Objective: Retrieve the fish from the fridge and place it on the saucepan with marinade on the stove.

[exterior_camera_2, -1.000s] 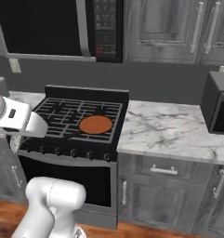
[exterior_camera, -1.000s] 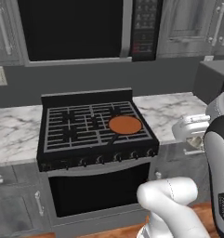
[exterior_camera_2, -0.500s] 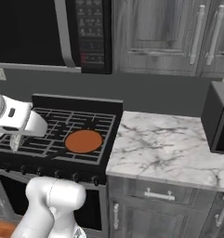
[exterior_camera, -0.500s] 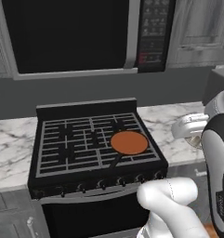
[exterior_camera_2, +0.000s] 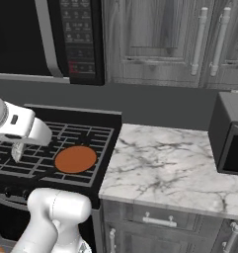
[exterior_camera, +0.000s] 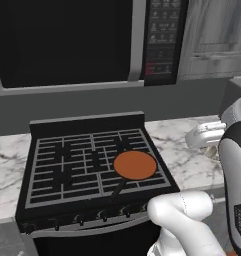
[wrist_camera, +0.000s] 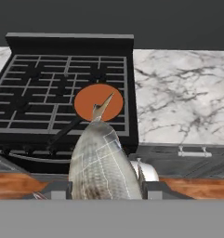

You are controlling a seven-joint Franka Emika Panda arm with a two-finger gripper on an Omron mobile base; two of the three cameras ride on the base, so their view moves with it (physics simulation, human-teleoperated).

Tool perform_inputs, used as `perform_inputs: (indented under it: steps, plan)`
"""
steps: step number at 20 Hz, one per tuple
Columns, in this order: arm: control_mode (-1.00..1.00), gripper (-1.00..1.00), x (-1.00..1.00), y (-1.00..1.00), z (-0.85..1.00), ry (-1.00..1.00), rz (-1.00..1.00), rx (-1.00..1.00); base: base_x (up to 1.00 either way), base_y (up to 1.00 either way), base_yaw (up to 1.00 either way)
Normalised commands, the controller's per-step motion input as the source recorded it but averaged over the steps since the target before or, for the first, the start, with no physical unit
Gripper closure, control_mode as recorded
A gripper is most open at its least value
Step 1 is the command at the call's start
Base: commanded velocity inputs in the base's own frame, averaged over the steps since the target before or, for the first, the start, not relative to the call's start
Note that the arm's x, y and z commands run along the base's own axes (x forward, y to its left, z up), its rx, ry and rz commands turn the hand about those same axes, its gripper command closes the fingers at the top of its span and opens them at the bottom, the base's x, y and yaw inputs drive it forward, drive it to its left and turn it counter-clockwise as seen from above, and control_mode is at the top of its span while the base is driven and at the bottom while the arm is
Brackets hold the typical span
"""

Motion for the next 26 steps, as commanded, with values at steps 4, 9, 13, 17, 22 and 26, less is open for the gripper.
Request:
perform_inputs:
  steps: [4,9,13,17,22,26]
  plan:
    - [1.0,1.0,0.0,0.0,0.0,0.0,0.0,0.0,0.01,0.06,0.0]
    - [1.0,1.0,0.0,0.0,0.0,0.0,0.0,0.0,0.14,0.18,-0.06]
    - [-1.0,1.0,0.32,0.16,-0.08,0.06,0.0,0.0,0.19,0.08,0.0]
    - [-1.0,1.0,0.66,0.4,-0.35,0.14,0.01,0.0,0.0,0.0,0.0]
    - [-1.0,1.0,0.5,0.3,-0.49,0.17,0.01,0.0,0.0,0.0,0.0]
    - [-1.0,1.0,0.29,0.05,-0.54,0.16,0.03,0.01,0.0,0.0,0.0]
